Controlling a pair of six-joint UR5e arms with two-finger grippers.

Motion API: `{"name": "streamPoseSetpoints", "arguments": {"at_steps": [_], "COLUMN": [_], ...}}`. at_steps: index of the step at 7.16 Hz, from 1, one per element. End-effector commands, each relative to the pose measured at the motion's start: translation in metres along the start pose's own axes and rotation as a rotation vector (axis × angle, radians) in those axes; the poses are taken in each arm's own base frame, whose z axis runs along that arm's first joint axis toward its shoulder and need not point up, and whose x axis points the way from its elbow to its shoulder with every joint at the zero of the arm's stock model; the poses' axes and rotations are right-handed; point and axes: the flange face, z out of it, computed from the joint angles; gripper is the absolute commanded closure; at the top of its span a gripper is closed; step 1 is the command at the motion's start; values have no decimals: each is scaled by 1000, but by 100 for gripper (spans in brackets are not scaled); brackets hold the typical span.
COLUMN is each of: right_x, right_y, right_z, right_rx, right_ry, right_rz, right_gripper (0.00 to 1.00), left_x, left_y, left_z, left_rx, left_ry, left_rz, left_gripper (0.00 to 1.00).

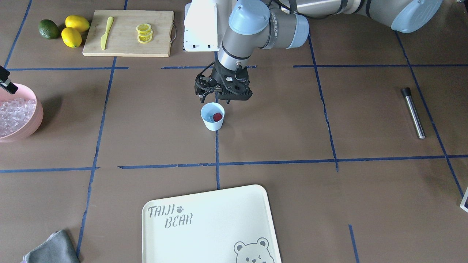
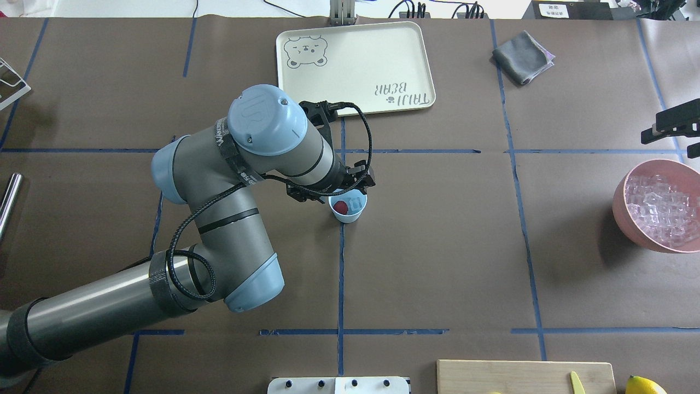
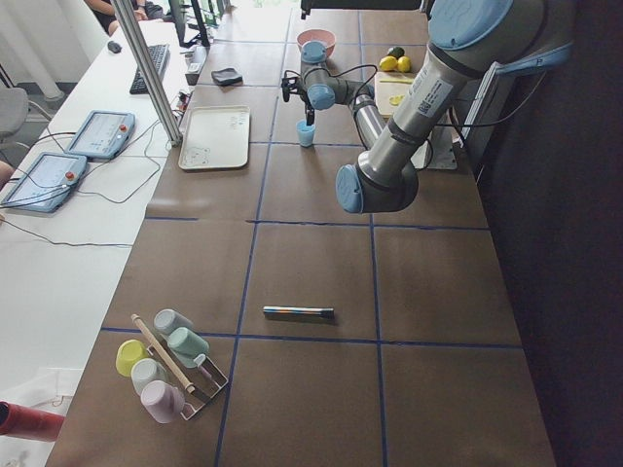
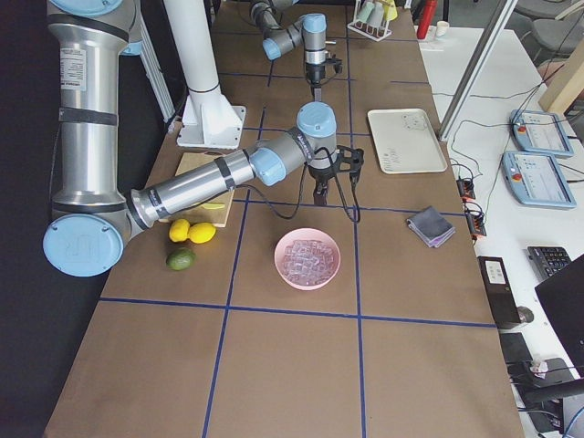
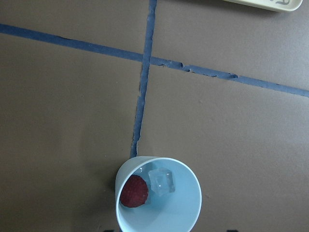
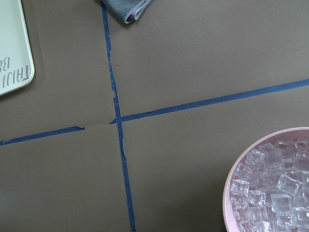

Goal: Mash ice and strawberries in cup
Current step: 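Carry the strawberry with the left gripper over the blue cup and release, then withdraw the left gripper away from the cup toward its side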

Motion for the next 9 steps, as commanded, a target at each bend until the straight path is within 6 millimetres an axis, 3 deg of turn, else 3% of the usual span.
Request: {"name": "streamPoseSetpoints", "arguments": {"at_steps": [1,2,3,6,7,8,9], "right_x": [4,4,4,6,7,7,8], "right_y": [-2,-2,-1,1,2,3,3], "right_z": [-4,-4,-5,-1,-1,0,0], "right_rx": [8,8,9,2,1,-1,-1], "right_ry": [1,1,1,6,9,10,11], "right_rz": [8,8,9,10,10,11,12], "right_gripper": [1,1,1,1,1,1,1], "left_x": [-76,-133,-203,-426,-491,-547,-585], "left_y": [-16,-47,-79,-139,-164,-176,-179], "left_z": [-53,-77,-96,-154,-162,-153,-135], "left_rx": [38,-12,-54,-106,-141,-172,-212], "left_ry": [13,-2,-28,-99,-104,-138,-165], "left_rz": [30,114,158,264,177,142,137], "left_gripper": [14,14,14,14,17,18,18]}}
